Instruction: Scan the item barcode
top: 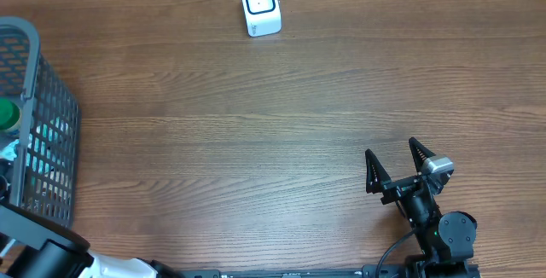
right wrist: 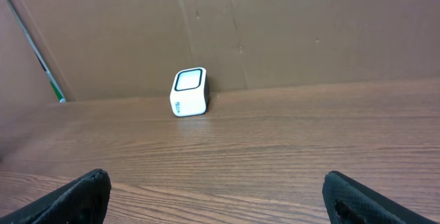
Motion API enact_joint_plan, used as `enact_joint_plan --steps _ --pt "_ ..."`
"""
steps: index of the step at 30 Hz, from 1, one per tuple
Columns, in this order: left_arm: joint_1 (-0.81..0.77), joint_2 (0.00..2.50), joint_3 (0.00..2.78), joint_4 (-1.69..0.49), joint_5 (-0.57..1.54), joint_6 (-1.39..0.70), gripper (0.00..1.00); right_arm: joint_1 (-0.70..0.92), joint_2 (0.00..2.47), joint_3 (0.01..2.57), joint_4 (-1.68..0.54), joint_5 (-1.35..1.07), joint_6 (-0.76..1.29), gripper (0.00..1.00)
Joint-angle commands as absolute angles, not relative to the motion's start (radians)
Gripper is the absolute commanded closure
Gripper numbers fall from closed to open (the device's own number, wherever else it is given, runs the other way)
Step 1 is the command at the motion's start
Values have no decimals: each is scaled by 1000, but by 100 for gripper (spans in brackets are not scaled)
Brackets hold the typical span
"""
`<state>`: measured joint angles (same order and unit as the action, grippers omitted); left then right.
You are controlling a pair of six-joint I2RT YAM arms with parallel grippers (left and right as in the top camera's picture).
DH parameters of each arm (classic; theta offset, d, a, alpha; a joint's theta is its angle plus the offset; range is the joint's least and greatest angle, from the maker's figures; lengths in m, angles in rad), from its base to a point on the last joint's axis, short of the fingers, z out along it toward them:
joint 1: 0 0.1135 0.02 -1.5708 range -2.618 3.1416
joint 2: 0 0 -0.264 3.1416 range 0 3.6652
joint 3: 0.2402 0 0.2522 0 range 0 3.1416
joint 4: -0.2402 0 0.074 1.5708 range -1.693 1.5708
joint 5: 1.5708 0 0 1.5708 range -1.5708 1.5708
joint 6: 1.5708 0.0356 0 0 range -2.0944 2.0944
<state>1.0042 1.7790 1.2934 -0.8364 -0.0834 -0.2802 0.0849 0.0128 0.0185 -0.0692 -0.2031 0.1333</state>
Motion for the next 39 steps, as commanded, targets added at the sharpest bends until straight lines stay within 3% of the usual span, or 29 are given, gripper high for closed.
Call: enact_joint_plan --steps 1,4,8,14,32,39 --pt "1015 1825 1285 -822 -116 -262 24 79 3 8 -64 -203 130 0" --pt "1015 1862 1284 -810 -115 -262 30 79 3 8 -64 -203 130 0" --pt "1014 1894 1284 -807 -110 -270 46 79 3 8 -64 -203 130 0" --pt "1014 1892 1298 -819 -104 -270 96 79 3 8 -64 -203 130 0" --pt "1006 1659 1663 -1078 -78 -322 96 79 3 8 -64 -203 130 0" --pt "1006 1559 1722 -1111 41 -340 95 79 3 8 -64 -203 130 0"
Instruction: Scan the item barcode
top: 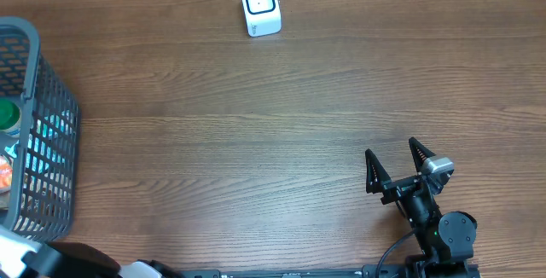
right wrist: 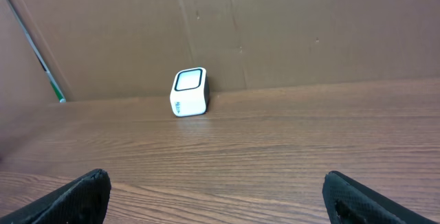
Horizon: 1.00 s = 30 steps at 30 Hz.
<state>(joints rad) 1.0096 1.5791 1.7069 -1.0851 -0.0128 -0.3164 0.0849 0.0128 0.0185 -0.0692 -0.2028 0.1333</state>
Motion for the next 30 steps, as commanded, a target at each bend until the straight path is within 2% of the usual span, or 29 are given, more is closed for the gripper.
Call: enact_joint_plan --steps 1,4,6,10,18,21,30 --pt "1006 1559 1722 -1129 32 -342 87 79 3 8 -64 -203 130 0" --pt "1008 1576 1702 -1176 -4 -368 56 79 3 8 -64 -203 130 0" --pt "1012 1585 1673 -1183 -4 -369 48 79 3 8 -64 -203 130 0" --pt "1029 1598 1571 -1156 -3 -371 42 79 3 8 -64 -203 130 0" --pt "1094 1599 1310 -987 1 -354 42 79 3 8 -64 -203 130 0" --pt "1095 1600 1244 -915 -7 -324 36 79 3 8 -64 -203 130 0" --pt "1095 1676 1177 -818 -41 -290 30 79 3 8 -64 -203 130 0"
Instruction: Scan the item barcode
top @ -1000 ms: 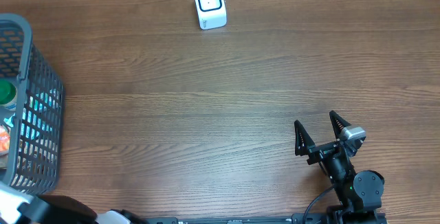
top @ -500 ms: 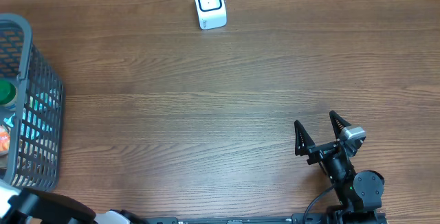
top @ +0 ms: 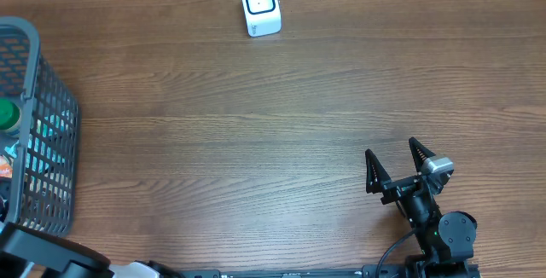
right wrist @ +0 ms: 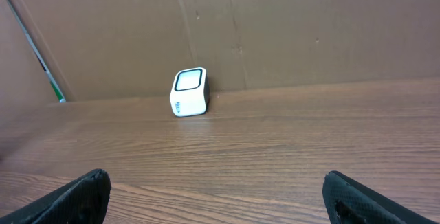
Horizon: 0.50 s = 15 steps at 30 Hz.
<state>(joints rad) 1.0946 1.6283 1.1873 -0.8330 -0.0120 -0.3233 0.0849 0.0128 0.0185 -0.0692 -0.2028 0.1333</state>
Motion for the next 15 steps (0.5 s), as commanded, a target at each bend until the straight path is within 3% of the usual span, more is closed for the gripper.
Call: enact_joint_plan --steps 1,6,15 --pt "1095 1692 1177 -808 -42 -290 28 79 3 8 -64 -203 130 0" --pt "1095 1780 1177 -749 -44 -283 22 79 3 8 -64 -203 130 0" --pt "1093 1930 1177 -742 -25 -284 26 79 3 8 -64 -203 130 0"
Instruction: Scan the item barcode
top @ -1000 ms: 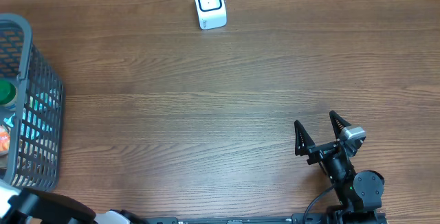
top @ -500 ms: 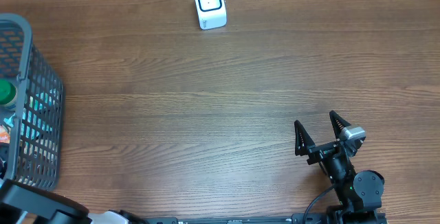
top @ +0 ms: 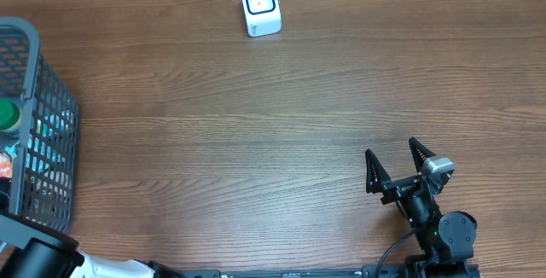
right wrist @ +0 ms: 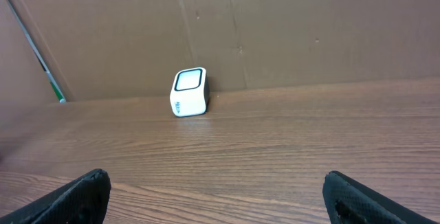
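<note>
A white barcode scanner (top: 259, 5) with a dark window stands at the far edge of the wooden table, and shows ahead in the right wrist view (right wrist: 188, 92). A grey mesh basket (top: 53, 154) at the left edge holds the items: a green cap (top: 7, 114), something orange (top: 3, 167) and a teal pack (top: 47, 133). My right gripper (top: 390, 147) rests open and empty near the front right, pointing at the scanner (right wrist: 216, 183). Only part of my left arm (top: 38, 257) shows at the bottom left; its gripper is out of view.
A brown cardboard wall (right wrist: 289, 25) backs the table behind the scanner. A thin rod with a green tip (right wrist: 60, 99) leans at the far left. Bare wood (top: 256, 141) lies between basket, scanner and right arm.
The visible part of my left arm at the bottom left has shifted slightly, with more of its white link showing. The right gripper, scanner and basket are where they were.
The right gripper stayed open and still throughout, facing the scanner. The left arm's visible part sat by the basket's near corner, then lower, then back up. A pale item seen first in the basket gave way to an orange one.
</note>
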Motion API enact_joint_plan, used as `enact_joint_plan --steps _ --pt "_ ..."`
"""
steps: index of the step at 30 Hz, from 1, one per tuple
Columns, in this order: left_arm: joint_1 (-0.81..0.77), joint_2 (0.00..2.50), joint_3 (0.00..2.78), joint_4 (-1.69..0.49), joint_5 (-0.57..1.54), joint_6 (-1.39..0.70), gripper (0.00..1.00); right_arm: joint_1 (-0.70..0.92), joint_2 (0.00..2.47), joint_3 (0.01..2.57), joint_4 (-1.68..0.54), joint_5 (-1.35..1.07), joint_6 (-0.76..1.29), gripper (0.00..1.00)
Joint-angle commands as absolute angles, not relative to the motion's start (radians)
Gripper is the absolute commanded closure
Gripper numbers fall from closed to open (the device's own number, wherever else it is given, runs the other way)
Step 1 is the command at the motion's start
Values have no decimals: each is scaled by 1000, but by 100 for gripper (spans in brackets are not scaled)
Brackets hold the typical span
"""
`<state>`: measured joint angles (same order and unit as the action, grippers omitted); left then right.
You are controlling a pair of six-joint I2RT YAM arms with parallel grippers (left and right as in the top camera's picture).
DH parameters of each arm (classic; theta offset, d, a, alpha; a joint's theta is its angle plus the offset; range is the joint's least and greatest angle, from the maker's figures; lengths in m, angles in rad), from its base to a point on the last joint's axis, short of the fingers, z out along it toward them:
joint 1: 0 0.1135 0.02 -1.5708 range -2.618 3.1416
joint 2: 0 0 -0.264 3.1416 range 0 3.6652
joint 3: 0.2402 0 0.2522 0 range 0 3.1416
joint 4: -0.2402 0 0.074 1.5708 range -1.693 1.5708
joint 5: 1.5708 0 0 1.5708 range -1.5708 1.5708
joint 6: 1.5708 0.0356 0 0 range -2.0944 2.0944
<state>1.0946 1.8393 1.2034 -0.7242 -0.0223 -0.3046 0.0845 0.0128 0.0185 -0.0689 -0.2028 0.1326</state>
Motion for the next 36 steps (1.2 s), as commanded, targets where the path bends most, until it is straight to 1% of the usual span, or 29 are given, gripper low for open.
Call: enact_joint_plan --steps 1,3,5,6,8,11,16,21,30,36 --pt "1093 1941 1177 -742 -25 -284 28 79 3 8 -64 -203 130 0" --pt "1093 1957 1177 -742 -25 -284 33 79 3 8 -64 -203 130 0" --pt "1093 1961 1177 -738 -21 -284 41 79 3 8 -64 -203 130 0" --pt "1093 1961 1177 -731 -9 -284 48 79 3 8 -64 -203 130 0" --pt "1093 1961 1177 -723 22 -284 69 79 3 8 -64 -203 130 0" --pt "1093 1961 1179 -724 27 -284 96 79 3 8 -64 -203 130 0" --pt "1093 1961 1182 -738 27 -284 96 79 3 8 -64 -203 130 0" --pt "1093 1959 1250 -839 26 -283 96 79 3 8 -64 -203 130 0" --pt "1093 1927 1598 -1179 26 -268 96 79 3 8 -64 -203 130 0" --pt "1090 1860 1778 -1277 27 -268 96 79 3 8 -64 -203 130 0"
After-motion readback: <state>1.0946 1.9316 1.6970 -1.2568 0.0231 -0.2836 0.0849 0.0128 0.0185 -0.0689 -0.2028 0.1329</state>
